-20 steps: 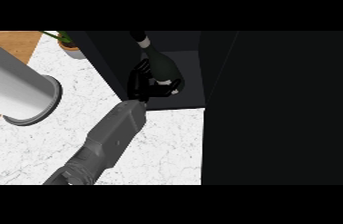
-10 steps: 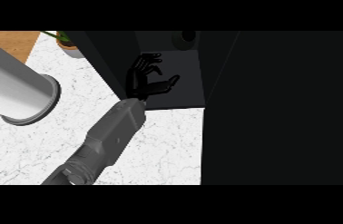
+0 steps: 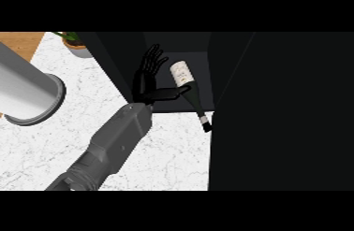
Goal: Pick up the wine, place it into the cabinet and close the cabinet
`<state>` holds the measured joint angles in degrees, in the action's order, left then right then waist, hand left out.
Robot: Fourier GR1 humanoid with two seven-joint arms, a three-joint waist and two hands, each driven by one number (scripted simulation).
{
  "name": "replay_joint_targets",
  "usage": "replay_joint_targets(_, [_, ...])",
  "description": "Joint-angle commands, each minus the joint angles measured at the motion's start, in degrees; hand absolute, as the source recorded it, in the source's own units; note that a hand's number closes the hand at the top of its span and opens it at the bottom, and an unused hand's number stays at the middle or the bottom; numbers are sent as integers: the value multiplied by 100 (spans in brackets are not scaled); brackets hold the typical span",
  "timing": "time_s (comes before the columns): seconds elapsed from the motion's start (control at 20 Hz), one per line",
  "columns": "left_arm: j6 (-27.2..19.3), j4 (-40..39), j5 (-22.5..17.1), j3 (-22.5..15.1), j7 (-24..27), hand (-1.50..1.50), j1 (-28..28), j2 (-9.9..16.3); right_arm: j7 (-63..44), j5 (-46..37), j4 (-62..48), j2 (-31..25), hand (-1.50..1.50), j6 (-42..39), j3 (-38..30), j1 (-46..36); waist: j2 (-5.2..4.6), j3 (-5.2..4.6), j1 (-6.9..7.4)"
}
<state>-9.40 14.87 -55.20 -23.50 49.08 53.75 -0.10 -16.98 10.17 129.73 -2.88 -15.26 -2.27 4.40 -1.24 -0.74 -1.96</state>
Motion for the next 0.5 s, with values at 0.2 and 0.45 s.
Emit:
replay_joint_targets(0.2, [-501, 950, 228, -169, 86, -150, -607, 173, -84, 15, 135, -22, -150, 35, -80, 114, 198, 80, 329])
replay_joint_targets(0.45, [-492, 2349, 508, -643, -601, -150, -1199, 565, -244, -161, -20, 49, -150, 257, 7, -324, 218, 79, 465])
